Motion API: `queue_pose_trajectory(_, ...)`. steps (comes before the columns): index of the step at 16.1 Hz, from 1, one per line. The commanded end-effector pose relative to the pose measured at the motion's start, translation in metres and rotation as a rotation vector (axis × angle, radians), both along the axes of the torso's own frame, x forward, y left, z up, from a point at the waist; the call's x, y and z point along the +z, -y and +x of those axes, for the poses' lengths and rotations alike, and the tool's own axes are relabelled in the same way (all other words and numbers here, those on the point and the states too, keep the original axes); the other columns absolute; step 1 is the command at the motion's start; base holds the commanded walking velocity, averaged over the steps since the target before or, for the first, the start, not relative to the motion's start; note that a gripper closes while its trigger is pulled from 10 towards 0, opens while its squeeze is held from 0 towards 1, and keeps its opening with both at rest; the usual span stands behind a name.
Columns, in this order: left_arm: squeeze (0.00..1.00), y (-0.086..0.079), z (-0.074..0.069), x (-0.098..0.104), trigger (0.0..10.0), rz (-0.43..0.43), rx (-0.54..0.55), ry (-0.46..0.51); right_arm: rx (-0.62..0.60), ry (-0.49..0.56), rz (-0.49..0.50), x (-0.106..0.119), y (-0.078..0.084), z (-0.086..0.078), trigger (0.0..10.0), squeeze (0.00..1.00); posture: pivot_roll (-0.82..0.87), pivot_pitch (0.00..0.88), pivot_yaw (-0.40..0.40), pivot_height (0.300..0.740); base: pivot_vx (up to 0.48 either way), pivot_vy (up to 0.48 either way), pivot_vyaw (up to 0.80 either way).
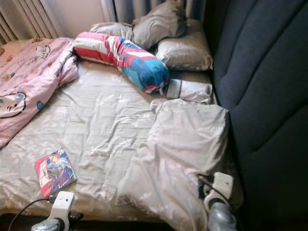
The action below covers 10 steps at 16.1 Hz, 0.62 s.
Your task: Clean up the room
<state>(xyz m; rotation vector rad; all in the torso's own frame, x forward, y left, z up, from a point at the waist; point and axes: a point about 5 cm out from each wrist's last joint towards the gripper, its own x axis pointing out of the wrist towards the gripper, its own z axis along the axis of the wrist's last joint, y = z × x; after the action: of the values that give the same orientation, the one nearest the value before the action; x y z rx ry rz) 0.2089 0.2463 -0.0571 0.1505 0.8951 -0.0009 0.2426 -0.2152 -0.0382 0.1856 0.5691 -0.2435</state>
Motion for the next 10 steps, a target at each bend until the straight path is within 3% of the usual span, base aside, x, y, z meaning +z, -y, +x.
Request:
queue_pose_trajectory(1, 0.00, -0.007, -0.010, -0.004, 10.0, 0.018, 0.002, -0.039, -0.019, -0.008, 0.018, 0.000, -0.002, 0.001, 10.0, 1.00, -0.02, 0.173, 0.034, 0.740, 0.000, 0.000, 0.00)
queue_pose_trajectory(5, 0.00, -0.012, -0.013, -0.003, 10.0, 0.032, 0.000, -0.044, -0.042, 0.007, 0.055, 0.003, 0.000, 0.005, 10.0, 1.00, -0.01, 0.189, 0.050, 0.740, 0.000, 0.000, 0.00)
queue_pose_trajectory(6, 0.00, -0.013, -0.013, -0.003, 10.0, 0.034, -0.001, -0.044, -0.050, 0.024, 0.069, 0.005, 0.000, 0.008, 10.0, 0.71, -0.01, 0.190, 0.055, 0.740, 0.000, 0.000, 0.00)
queue_pose_trajectory(7, 0.00, -0.014, -0.014, -0.003, 10.0, 0.035, -0.002, -0.043, -0.059, 0.034, 0.082, 0.006, 0.000, 0.010, 10.0, 0.00, -0.01, 0.191, 0.058, 0.740, 0.000, 0.000, 0.00)
queue_pose_trajectory(10, 0.00, -0.016, -0.012, -0.002, 10.0, 0.040, -0.016, -0.037, -0.108, 0.036, 0.094, 0.009, 0.005, 0.013, 10.0, 0.00, -0.01, 0.204, 0.072, 0.740, 0.000, 0.000, 0.00)
